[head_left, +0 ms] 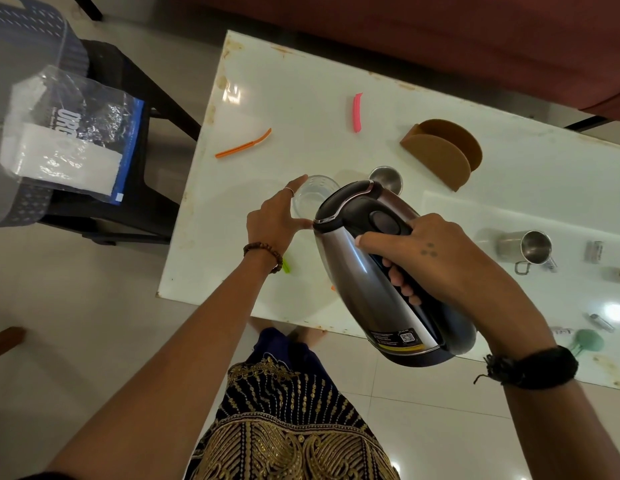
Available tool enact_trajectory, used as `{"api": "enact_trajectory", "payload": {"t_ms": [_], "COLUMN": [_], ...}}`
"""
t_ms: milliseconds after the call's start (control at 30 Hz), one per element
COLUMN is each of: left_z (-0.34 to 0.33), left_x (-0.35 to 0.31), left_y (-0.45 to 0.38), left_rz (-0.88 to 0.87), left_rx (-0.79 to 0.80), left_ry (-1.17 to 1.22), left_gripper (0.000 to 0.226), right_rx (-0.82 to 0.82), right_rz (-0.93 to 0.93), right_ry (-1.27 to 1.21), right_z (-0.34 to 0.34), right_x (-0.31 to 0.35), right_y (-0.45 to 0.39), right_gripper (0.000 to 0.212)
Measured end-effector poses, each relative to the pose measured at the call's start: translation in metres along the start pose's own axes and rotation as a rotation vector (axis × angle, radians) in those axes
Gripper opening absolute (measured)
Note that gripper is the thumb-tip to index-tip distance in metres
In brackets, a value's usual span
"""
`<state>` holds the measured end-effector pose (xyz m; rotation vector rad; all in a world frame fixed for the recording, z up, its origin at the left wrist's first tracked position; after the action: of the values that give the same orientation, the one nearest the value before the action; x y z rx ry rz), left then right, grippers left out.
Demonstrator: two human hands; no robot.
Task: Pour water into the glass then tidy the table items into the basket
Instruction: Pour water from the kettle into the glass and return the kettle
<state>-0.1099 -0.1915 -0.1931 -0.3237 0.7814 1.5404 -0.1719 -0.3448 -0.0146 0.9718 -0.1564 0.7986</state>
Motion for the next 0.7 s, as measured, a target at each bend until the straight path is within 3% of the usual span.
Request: {"api": "enact_trajectory", "payload": {"t_ms": [700], "left_z": [-0.0008], "left_x": [0.0004], "left_y": [0.0016], "left_rz": [0.027], "left_rx": [-0.011], "left_ry": [0.004], "left_gripper": [0.07], "right_rx": [0.023], "right_rz": [-0.015], "right_ry": [0.009], "right_z": [-0.0003], "right_x": [0.0017], "right_y": [-0.0019], "right_gripper": [0.034]}}
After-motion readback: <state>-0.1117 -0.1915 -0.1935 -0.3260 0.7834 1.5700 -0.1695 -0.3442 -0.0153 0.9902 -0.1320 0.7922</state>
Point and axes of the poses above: each hand's wrist, its own y-axis away from the middle knuckle, its own z-axis out of the back of the hand, x = y × z, the point moved 3 cm from there along -y, towards the middle knuckle, and after that the axes turned 11 degrees about -x, right-handed, at the moved point
